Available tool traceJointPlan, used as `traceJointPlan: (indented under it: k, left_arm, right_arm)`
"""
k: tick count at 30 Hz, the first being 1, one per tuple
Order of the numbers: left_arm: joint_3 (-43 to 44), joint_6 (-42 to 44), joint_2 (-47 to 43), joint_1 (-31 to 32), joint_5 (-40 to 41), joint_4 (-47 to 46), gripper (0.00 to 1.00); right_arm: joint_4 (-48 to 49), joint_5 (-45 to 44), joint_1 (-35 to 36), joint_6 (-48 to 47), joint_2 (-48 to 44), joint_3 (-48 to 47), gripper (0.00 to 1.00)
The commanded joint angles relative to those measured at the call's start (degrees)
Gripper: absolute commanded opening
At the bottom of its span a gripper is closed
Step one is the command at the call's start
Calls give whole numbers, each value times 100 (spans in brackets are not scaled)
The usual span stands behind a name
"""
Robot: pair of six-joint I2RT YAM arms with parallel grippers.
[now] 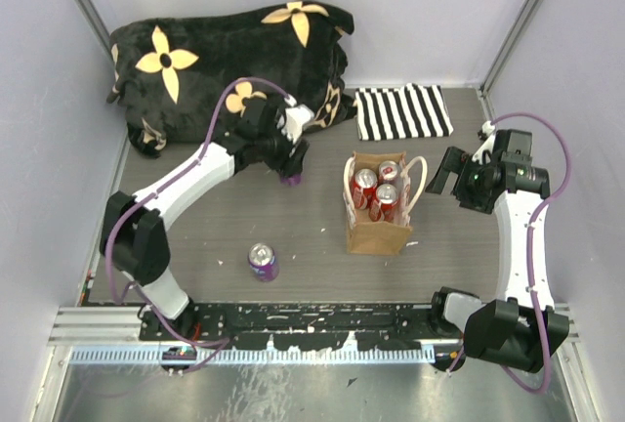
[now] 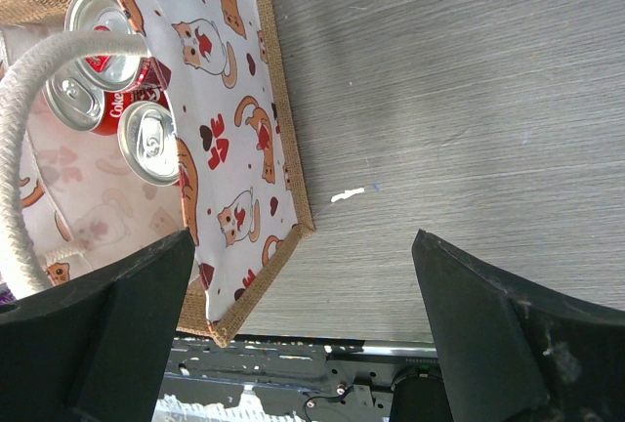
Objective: Place the beverage into the canvas bag
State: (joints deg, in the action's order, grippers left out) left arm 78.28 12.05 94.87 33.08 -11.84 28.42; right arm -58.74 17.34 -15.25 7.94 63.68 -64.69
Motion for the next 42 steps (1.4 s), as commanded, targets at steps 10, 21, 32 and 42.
traceJointPlan:
  k: [10,21,32,42]
  left_arm:
    - [6085,-792,2955,94,-592,951,2]
    - [4412,-568,1574,1185,-1115,859,3]
    - [3011,-189,840,1935,-1023,897,2]
    - [2222,-132,953,2093,-766,528,1]
  right_arm:
    - [96,107,-25,7,-209,-23,100]
    - [164,137,-22,10,-134,46,100]
    - [175,138,-25,8,-108,48,100]
    - [179,112,-26,-11,-131,94,100]
